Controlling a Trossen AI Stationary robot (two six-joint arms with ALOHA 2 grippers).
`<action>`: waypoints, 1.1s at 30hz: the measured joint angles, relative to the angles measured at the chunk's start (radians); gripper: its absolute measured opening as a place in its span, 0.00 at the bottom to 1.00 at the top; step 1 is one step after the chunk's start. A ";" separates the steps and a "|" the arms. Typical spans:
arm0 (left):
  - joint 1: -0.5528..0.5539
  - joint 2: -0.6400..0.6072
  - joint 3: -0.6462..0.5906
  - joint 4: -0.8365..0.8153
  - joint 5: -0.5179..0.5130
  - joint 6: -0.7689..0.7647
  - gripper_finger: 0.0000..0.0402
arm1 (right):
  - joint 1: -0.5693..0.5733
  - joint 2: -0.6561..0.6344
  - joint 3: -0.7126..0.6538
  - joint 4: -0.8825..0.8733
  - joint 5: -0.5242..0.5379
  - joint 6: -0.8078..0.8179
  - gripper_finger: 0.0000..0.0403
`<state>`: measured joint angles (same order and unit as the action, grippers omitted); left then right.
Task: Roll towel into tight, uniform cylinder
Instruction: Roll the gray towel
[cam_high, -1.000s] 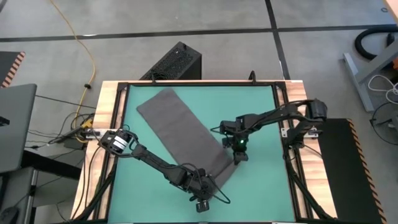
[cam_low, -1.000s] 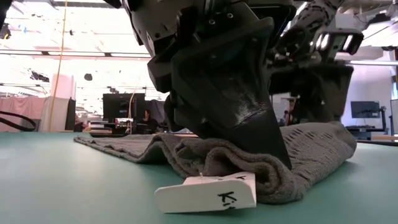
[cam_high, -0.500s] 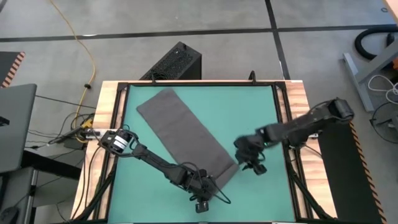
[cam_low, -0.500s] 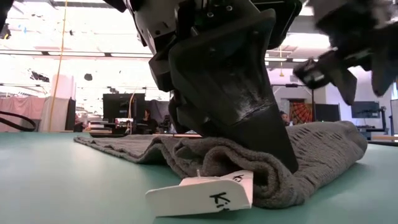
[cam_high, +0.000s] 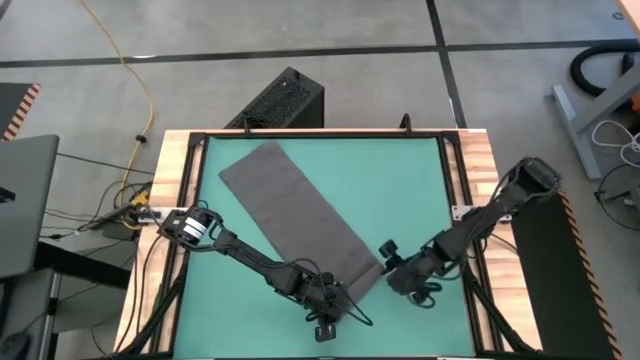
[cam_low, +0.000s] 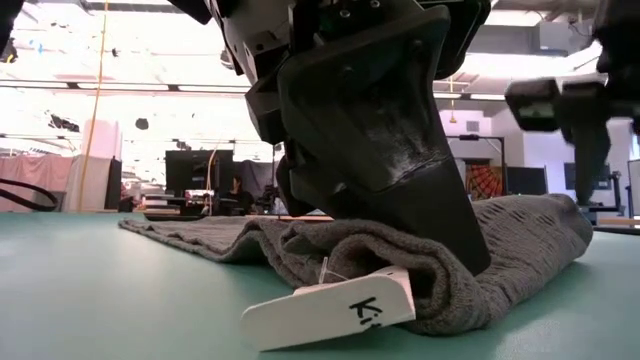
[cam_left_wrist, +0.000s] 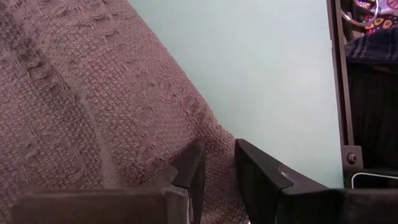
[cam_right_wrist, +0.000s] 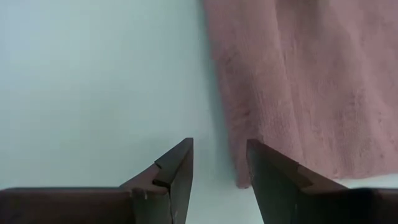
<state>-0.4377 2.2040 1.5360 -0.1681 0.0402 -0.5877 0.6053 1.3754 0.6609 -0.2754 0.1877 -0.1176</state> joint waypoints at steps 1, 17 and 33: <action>0.000 0.000 0.000 0.000 0.000 0.000 0.19 | -0.002 0.019 0.000 0.004 0.013 -0.009 0.43; 0.000 0.000 0.000 0.002 0.016 -0.002 0.19 | -0.043 0.125 0.001 0.033 0.104 -0.128 0.44; 0.000 -0.018 -0.001 -0.009 0.037 0.067 0.19 | -0.087 0.107 0.000 -0.011 -0.016 -0.131 0.04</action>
<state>-0.4381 2.1863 1.5352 -0.1767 0.0774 -0.5209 0.5180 1.4819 0.6614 -0.2868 0.1712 -0.2481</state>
